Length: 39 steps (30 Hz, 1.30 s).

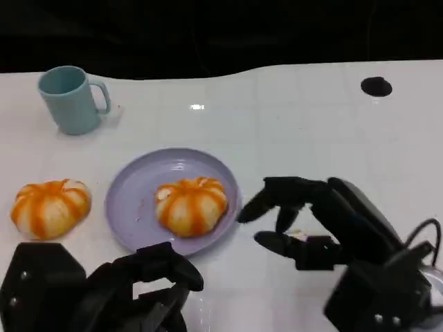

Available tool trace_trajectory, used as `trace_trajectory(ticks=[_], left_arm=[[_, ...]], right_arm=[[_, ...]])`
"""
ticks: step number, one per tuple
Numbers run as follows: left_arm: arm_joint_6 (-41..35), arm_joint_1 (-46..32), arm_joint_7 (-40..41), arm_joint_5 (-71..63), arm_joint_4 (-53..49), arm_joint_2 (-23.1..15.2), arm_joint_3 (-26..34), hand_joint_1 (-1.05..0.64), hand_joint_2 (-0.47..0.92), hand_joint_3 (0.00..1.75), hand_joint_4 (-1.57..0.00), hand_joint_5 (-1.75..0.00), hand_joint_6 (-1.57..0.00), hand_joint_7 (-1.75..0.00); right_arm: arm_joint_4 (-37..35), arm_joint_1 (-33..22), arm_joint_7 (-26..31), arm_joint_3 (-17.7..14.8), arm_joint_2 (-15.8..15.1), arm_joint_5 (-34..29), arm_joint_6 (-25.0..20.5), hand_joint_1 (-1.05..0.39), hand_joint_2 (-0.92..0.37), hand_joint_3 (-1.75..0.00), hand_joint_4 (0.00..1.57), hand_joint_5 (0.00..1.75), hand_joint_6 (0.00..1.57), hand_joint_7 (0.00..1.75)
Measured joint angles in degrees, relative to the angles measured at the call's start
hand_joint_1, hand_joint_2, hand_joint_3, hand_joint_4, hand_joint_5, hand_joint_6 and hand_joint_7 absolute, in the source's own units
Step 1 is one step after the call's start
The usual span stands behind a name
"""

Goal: Grasp the bread from the table and place it into the plate.

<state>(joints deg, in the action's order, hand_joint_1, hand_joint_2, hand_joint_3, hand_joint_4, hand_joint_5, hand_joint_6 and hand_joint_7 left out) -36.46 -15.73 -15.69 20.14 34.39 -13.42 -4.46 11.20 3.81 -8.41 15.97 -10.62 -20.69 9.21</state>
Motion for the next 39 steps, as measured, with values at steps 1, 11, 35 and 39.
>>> trace_trajectory(ticks=[1,11,35,39], left_arm=[[0.0,-0.1,0.0,0.0,0.0,0.0,0.0,-0.32,0.74,0.89,-0.67,-1.75,-0.59,-1.49],[0.0,-0.2,0.0,0.0,0.0,0.0,0.0,-0.32,0.75,0.87,-0.66,-1.75,-0.58,-1.49],[0.2,-0.1,0.0,0.4,-0.6,-0.1,1.0,-0.32,0.77,0.84,-0.67,-1.75,-0.59,-1.47],[0.5,-0.1,0.0,0.4,-0.6,-0.2,0.9,-0.32,0.77,0.84,-0.67,-1.75,-0.59,-1.48]], right_arm=[[0.6,-1.1,-0.3,-0.7,-0.6,0.8,0.8,-0.17,-0.53,-0.89,0.69,1.54,0.72,1.09],[6.2,-9.6,-2.9,-7.1,-4.5,7.6,4.4,-0.02,-0.41,-1.29,0.81,1.75,0.79,1.33],[4.1,-19.7,4.9,-10.5,-2.8,2.4,8.7,0.05,-0.27,-1.52,0.96,1.75,0.79,1.50],[2.8,-19.7,5.7,-10.5,-2.8,1.9,9.2,0.04,-0.26,-1.52,0.96,1.75,0.80,1.52]])
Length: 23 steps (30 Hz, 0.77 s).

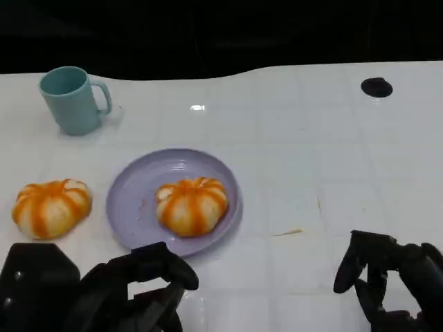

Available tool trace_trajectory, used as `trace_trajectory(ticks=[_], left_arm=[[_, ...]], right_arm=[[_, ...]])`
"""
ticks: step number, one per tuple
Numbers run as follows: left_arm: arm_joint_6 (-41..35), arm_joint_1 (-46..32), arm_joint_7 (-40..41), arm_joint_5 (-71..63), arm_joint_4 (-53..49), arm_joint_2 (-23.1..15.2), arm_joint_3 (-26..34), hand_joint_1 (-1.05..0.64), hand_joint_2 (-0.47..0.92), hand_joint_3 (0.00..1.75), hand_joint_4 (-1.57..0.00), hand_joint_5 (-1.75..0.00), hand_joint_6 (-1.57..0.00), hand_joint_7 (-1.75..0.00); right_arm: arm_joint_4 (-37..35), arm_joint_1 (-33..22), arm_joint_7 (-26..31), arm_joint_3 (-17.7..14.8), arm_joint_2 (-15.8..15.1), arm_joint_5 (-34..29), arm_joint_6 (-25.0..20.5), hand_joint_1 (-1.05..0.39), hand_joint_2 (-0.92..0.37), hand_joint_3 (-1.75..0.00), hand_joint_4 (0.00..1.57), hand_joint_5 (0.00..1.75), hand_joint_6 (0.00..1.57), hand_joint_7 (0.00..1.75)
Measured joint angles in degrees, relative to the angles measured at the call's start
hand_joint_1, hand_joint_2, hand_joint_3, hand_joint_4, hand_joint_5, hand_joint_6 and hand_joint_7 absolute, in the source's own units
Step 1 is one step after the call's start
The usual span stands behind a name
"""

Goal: Grasp the bread from the table and place it into the plate.

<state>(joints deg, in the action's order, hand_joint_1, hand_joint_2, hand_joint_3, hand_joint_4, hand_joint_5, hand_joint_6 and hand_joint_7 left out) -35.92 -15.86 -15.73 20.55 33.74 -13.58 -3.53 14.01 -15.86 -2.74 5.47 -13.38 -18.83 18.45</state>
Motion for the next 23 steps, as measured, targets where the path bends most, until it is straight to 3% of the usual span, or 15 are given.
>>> trace_trajectory(ticks=[23], left_arm=[[1.6,-0.7,-1.8,0.2,-1.5,-0.8,1.2,-0.32,0.78,0.82,-0.67,-1.75,-0.58,-1.47]], right_arm=[[-0.9,0.0,1.2,0.3,1.2,-2.2,-0.1,0.06,-0.24,-1.51,0.95,1.75,0.79,1.53]])
